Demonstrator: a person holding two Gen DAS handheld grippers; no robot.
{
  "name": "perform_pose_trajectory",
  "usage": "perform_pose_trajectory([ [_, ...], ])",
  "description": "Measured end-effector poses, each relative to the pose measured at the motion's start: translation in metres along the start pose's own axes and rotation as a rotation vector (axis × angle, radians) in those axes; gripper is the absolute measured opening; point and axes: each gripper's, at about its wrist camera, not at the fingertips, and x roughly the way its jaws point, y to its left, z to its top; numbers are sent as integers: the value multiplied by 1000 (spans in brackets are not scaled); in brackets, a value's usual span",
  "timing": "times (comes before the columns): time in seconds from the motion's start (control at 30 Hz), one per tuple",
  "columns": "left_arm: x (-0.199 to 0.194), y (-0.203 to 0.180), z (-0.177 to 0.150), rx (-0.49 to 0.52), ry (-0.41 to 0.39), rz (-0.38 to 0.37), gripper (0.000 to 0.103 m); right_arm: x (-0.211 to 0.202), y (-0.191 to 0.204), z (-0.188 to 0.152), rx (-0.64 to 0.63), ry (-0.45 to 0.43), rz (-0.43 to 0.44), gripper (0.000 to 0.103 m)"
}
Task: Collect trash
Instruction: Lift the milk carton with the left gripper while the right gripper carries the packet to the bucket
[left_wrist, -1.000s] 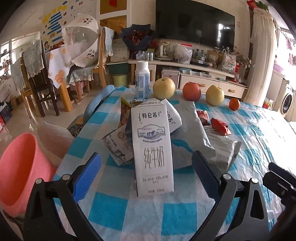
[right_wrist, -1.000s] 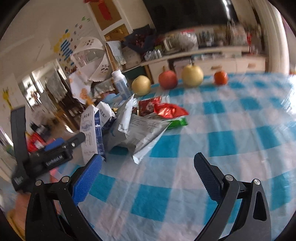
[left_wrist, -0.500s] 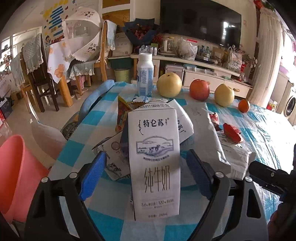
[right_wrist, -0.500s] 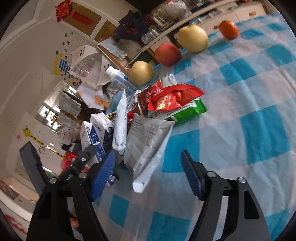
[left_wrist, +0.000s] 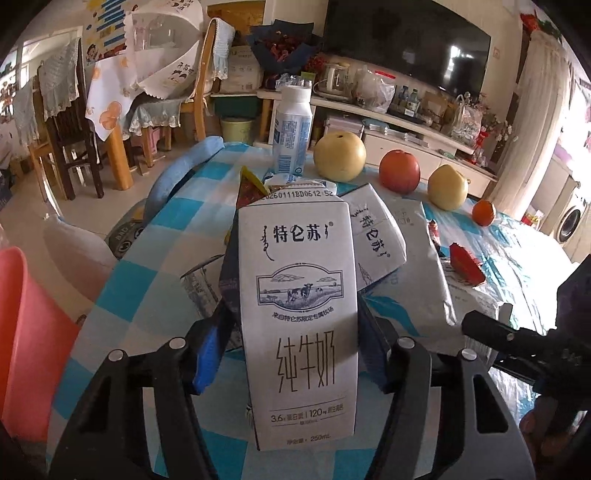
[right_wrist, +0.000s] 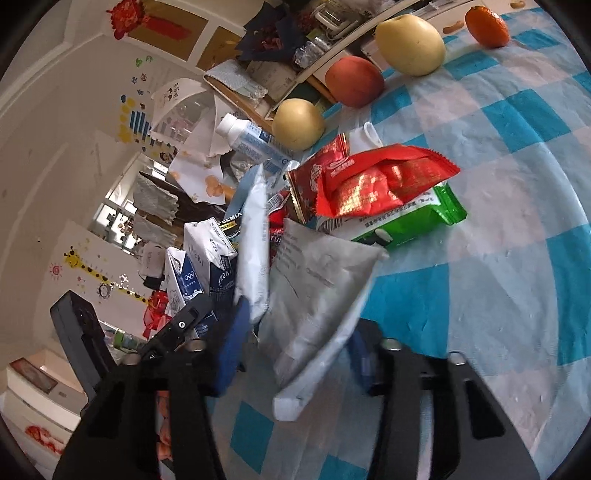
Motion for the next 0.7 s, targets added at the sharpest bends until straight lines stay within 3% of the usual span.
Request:
perform_pose_trajectory([
  [0.03, -1, 1, 0, -5, -2, -6, 64, -1, 1, 0, -3, -2, -13, 30],
  [0.27, -16, 5, 1, -18, -42, -60, 63, -25, 19, 0, -82, -65, -79, 21],
  [0.5, -33, 14, 2, -42, -77, -91, 63, -57, 47, -8, -223, -184, -199, 18],
  [0.7, -52, 20, 4, -41, -125, -113, 63, -82, 55, -15, -237, -253, -247, 17],
])
